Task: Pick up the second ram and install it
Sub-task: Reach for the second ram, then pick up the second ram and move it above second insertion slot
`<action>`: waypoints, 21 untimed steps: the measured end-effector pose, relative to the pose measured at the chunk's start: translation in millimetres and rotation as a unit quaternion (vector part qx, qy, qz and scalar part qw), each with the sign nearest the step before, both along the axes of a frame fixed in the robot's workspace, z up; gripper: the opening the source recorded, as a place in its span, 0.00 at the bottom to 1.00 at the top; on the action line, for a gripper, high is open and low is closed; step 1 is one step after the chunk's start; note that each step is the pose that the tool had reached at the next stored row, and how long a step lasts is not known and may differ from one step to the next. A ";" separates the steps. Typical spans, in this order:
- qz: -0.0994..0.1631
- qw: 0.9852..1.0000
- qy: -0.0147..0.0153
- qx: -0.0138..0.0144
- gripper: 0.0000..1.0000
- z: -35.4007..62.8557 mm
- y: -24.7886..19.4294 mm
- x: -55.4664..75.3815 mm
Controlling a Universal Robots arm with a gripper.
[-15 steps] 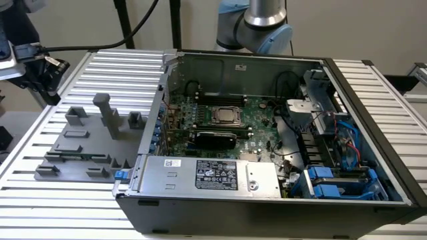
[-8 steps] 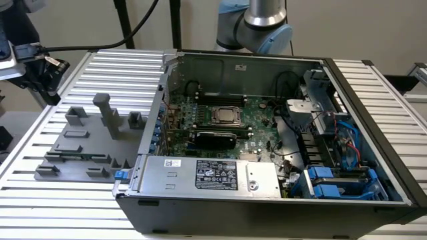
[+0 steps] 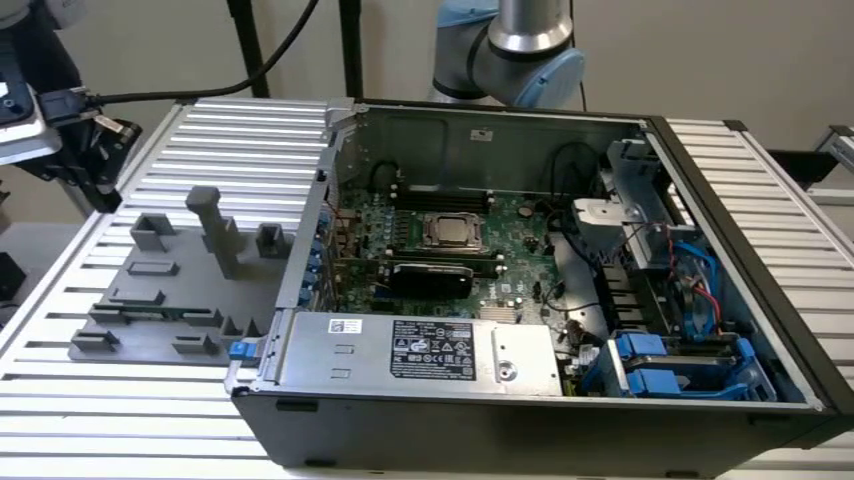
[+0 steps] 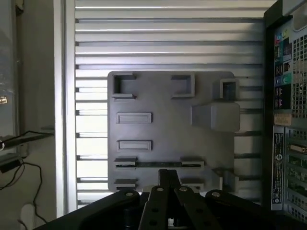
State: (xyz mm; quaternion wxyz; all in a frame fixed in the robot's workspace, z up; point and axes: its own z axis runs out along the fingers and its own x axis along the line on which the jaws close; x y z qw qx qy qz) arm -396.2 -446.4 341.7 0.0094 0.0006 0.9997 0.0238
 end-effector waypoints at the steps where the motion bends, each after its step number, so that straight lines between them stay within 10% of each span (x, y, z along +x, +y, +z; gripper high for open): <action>1: 0.009 1.000 0.000 0.000 0.00 -0.5 0.0 0.0; 11: 0.100 0.995 0.000 0.000 0.00 -5.4 0.0 0.0; 21: 0.189 0.982 0.000 0.000 0.00 -11.9 -0.1 0.0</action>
